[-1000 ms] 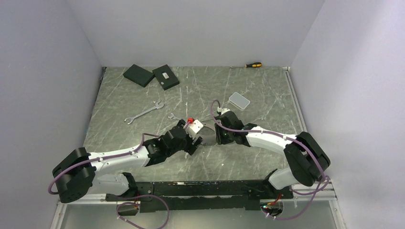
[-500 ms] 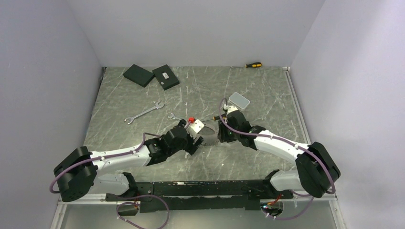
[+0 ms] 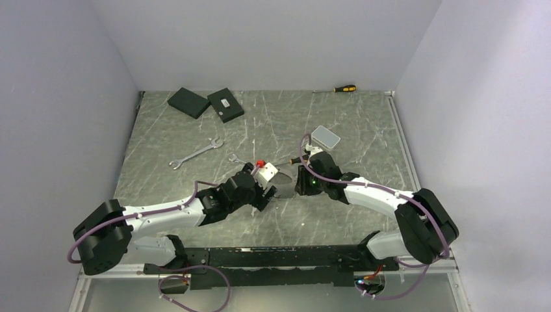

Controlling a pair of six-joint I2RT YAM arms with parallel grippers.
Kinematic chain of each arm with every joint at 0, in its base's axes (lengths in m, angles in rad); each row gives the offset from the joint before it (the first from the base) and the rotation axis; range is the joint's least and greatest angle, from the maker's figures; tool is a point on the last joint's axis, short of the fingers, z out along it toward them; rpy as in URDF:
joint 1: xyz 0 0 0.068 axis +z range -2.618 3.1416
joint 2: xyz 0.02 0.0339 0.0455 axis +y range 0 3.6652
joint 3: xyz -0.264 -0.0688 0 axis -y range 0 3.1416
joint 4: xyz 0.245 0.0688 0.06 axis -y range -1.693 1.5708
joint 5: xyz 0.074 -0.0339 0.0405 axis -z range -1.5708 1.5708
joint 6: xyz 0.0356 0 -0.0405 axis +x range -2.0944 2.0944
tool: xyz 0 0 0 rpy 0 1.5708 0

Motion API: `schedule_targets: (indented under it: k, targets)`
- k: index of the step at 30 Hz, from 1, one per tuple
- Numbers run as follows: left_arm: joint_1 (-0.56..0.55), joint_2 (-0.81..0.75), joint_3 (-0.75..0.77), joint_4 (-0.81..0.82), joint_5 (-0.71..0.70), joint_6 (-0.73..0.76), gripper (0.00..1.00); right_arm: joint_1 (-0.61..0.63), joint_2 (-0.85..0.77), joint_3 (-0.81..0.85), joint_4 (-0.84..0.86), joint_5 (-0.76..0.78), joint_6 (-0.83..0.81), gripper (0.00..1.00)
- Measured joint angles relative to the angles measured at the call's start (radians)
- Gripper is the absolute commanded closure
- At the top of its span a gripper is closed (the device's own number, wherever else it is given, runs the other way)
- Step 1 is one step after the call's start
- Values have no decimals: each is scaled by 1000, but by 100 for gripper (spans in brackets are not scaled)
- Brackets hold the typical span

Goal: Put the keys on the keyring

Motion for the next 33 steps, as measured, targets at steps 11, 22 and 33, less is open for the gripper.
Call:
schedule_targets:
  k: [11, 22, 33]
  targets:
    - [0, 0, 0, 0, 0, -17, 19, 0, 60, 0, 37, -11, 42, 73]
    - [0, -1, 0, 0, 0, -23, 19, 0, 62, -1, 35, -4, 47, 74]
    - [0, -1, 0, 4, 0, -25, 20, 0, 2, -47, 35, -12, 50, 71]
